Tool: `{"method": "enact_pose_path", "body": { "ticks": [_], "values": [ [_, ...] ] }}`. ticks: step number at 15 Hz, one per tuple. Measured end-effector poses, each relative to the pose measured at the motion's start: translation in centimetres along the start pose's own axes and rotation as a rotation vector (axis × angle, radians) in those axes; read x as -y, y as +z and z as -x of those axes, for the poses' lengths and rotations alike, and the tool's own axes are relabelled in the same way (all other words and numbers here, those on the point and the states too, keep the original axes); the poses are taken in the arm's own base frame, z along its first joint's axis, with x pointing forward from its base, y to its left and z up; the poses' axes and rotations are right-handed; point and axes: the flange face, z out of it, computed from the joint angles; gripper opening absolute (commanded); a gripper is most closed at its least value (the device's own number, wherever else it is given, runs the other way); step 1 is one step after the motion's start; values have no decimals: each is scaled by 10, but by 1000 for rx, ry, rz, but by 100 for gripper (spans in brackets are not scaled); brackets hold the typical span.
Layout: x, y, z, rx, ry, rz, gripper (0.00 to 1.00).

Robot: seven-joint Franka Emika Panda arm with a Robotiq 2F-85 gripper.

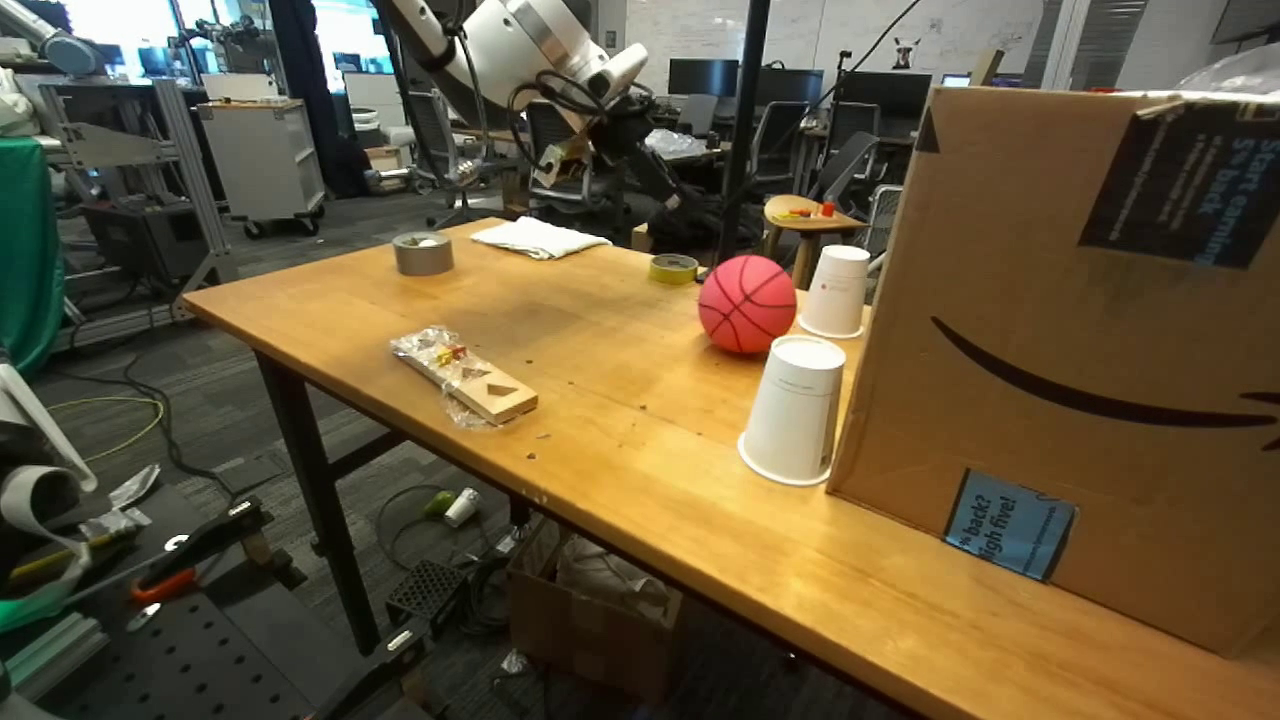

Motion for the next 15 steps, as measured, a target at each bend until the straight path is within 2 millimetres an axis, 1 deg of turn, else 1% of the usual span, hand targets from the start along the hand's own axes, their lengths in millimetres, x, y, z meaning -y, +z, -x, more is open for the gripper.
{"method": "enact_pose_path", "body": {
  "ticks": [3, 6, 8, 12, 15],
  "values": [
    [14, -29, 39, 13, -55, -38, 100],
    [16, -44, 64, 65, -61, -9, 100],
    [12, -50, 69, 135, -28, 36, 100],
    [2, -61, 62, 241, 44, 89, 100],
    [-1, -70, 60, 291, 73, 68, 100]
  ]
}}
